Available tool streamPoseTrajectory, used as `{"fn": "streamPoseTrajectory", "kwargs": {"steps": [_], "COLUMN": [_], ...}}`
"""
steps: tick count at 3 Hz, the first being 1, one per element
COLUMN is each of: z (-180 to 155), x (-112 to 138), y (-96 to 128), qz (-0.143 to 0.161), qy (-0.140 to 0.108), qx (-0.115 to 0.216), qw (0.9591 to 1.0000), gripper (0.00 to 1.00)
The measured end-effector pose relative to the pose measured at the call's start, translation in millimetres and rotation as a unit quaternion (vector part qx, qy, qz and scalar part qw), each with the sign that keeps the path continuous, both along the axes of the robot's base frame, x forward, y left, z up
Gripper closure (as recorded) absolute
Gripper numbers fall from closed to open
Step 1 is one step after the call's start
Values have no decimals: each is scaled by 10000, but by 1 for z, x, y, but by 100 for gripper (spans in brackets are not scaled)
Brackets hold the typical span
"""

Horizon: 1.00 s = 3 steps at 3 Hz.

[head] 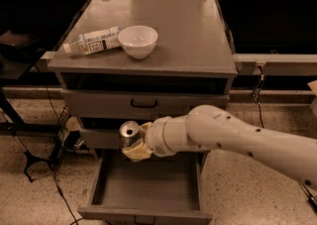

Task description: Place redbull can into bottom drawer

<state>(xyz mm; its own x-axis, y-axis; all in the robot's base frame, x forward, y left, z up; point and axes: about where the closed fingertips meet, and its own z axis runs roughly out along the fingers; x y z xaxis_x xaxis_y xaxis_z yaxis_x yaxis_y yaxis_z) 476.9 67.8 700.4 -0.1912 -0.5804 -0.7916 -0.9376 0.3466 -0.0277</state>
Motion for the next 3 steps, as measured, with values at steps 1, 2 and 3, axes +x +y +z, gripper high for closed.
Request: {"fn": "streamPoseTrajectory", "kwargs": {"steps": [1, 2, 3], "z": [-31, -74, -103], "x": [8, 21, 38], "y": [7, 13, 11], "qz": [-61, -56, -50], "qy": [-100, -95, -44], "qx": [-463, -895, -1336], "qw": [9989, 9959, 9910], "gripper": [100, 100, 100]}}
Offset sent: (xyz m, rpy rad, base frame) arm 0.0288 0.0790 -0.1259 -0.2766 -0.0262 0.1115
